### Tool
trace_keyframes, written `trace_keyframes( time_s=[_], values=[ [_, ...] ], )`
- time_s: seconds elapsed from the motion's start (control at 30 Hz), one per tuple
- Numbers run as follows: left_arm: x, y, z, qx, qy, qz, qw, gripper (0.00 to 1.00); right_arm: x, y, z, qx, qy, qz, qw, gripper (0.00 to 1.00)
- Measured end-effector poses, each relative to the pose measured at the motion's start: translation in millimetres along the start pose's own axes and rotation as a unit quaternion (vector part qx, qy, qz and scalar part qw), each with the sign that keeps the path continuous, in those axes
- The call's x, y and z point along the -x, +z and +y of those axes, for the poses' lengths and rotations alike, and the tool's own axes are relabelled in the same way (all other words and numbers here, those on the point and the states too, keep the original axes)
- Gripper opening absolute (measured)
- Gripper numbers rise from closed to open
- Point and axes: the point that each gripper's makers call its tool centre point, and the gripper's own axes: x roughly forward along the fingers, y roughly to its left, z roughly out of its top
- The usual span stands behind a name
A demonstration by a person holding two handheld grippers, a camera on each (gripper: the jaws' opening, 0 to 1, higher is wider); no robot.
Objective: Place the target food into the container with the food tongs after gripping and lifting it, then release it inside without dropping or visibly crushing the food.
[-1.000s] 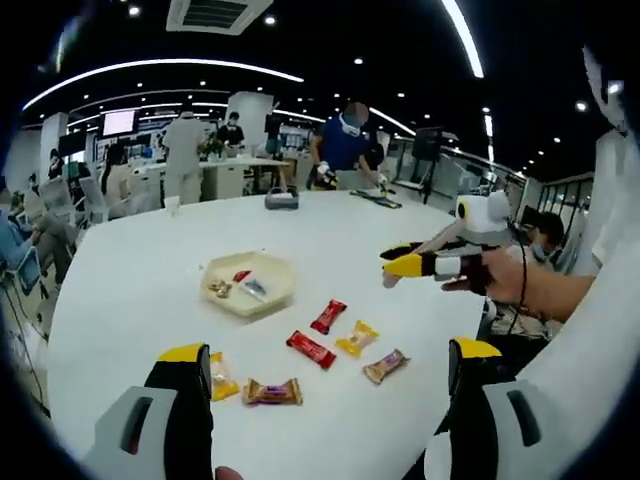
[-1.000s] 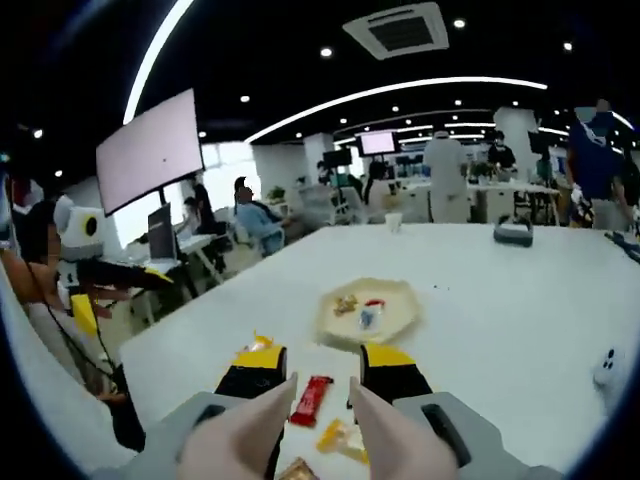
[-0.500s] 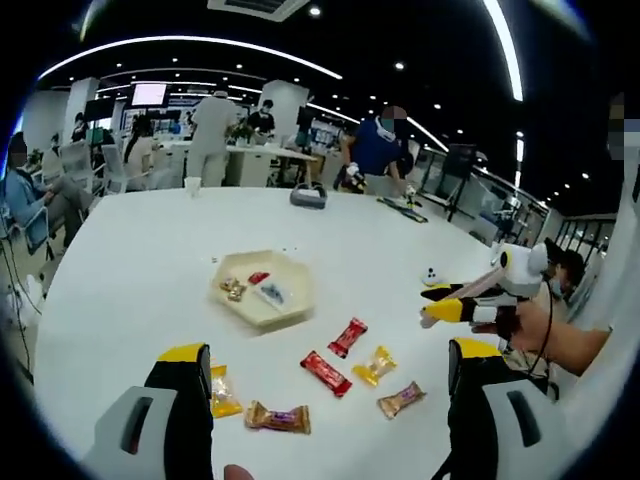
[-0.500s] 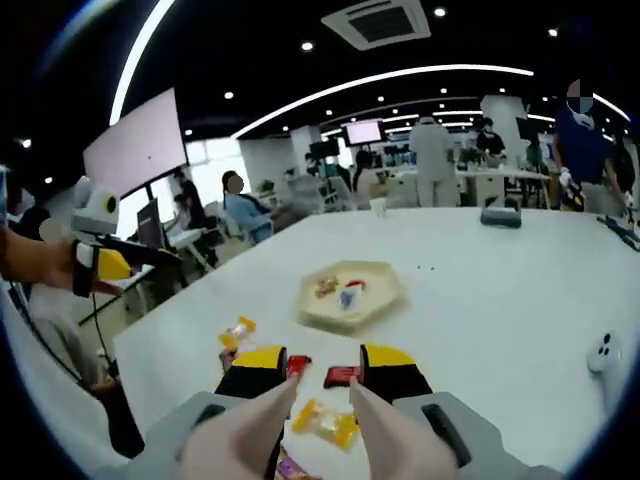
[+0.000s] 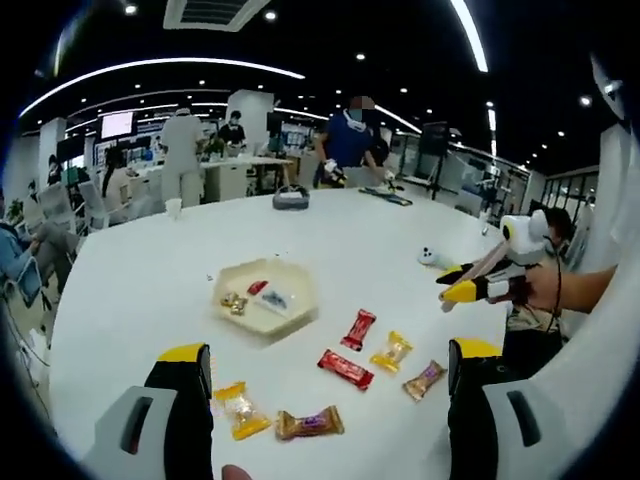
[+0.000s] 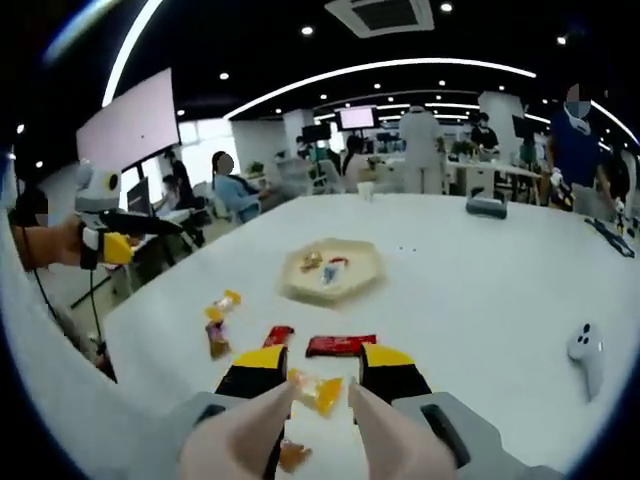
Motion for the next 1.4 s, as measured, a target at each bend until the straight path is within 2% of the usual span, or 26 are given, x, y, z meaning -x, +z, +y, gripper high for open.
trace_keyframes(
  time_s=[0.23,0.47,0.57,0.63,0.73,0.87,0.9,1.0,1.1,1.13,1.23,1.27,1.33,1.4],
  values=[
    [8.8,-27.1,6.7,0.003,-0.021,0.018,0.9996,0.99,5.8,7.4,-3.7,0.021,-0.029,-0.007,0.9993,0.28],
    [8.3,-34.6,-1.8,0.012,-0.03,0.014,0.9994,0.99,14.3,3.6,-3.9,0.033,-0.036,0.004,0.9988,0.28],
    [12.2,-32.1,-10.9,0.007,-0.023,0.007,0.9997,0.99,15.9,1.6,-3.0,0.036,-0.027,0.01,0.9989,0.28],
    [16.9,-31.1,-19.1,0.019,0.002,0.001,0.9998,0.99,15.4,1.5,-3.1,0.054,-0.012,0.016,0.9983,0.28],
    [21.8,-30.5,-37.6,0.037,0.021,-0.011,0.999,0.99,18.4,6.2,-6.5,0.046,0.006,0.007,0.9989,0.28],
    [21.1,-43.8,-54.2,0.034,0.032,0.008,0.9989,0.98,22.9,4.1,-4.3,0.049,0.022,0.0,0.9986,0.28],
    [23.0,-51.6,-68.3,0.03,0.035,0.021,0.9987,0.98,26.1,-0.7,-0.4,0.041,0.037,-0.005,0.9984,0.28],
    [27.1,-59.7,-85.2,0.032,0.038,0.028,0.9984,0.98,32.4,-15.0,6.7,0.045,0.056,-0.004,0.9974,0.28],
    [30.7,-67.7,-95.5,0.026,0.047,0.033,0.998,0.98,38.1,-21.9,6.5,0.033,0.061,-0.008,0.9976,0.28],
    [33.1,-72.6,-97.0,0.034,0.059,0.039,0.9969,0.98,40.1,-25.1,4.4,0.027,0.06,-0.006,0.9978,0.28],
    [36.5,-72.7,-111.9,0.048,0.05,0.026,0.9973,0.98,46.4,-30.1,5.0,0.032,0.063,0.005,0.9975,0.28],
    [37.6,-77.1,-119.0,0.039,0.041,0.035,0.9978,0.98,50.7,-28.4,6.0,0.035,0.064,0.002,0.9974,0.28],
    [41.8,-84.7,-116.3,0.007,0.05,0.051,0.9974,0.98,52.6,-29.3,7.0,0.034,0.065,0.006,0.9973,0.28],
    [45.4,-84.3,-114.2,0.012,0.045,0.043,0.998,0.98,55.5,-25.3,7.6,0.049,0.055,0.008,0.9973,0.28]
  ],
)
